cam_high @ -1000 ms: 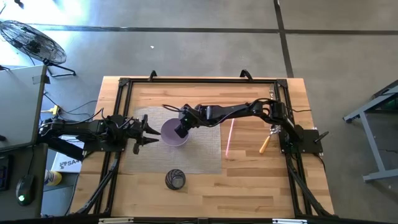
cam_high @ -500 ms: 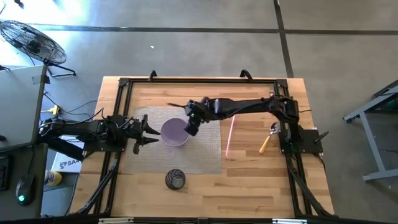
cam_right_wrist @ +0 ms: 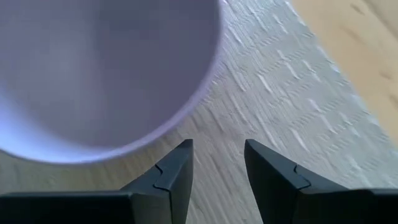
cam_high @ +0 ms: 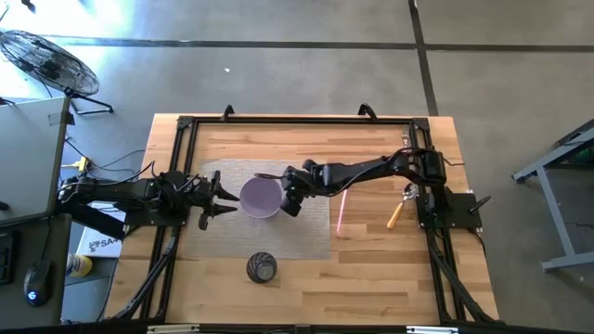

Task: Pick & Place Utensil
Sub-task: Put the purple bowl on the gray placemat, then put the blue cup on the gray placemat above the purple bowl

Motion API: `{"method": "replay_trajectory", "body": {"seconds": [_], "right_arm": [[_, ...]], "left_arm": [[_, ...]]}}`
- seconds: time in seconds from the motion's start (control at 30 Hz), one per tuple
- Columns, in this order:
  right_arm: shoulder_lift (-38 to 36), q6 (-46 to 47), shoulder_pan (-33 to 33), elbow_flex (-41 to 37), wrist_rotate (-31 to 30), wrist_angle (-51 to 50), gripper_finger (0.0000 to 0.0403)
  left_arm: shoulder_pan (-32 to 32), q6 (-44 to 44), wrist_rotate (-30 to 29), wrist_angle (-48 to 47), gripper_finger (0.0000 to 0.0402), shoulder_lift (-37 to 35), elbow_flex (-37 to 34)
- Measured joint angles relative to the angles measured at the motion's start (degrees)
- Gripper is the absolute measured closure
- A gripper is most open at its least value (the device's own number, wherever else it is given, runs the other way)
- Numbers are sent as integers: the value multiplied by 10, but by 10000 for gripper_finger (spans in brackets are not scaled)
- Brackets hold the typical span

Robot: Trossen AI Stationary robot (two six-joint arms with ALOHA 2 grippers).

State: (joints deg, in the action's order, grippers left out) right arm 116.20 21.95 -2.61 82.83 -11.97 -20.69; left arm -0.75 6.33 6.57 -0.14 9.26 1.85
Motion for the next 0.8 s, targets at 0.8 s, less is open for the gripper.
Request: {"method": "replay_trajectory", "body": {"seconds": [0.8], "right_arm": [[-66,-35,59,-30,28,22,265]], "left_arm": [[0,0,0,0,262,0,0]]}}
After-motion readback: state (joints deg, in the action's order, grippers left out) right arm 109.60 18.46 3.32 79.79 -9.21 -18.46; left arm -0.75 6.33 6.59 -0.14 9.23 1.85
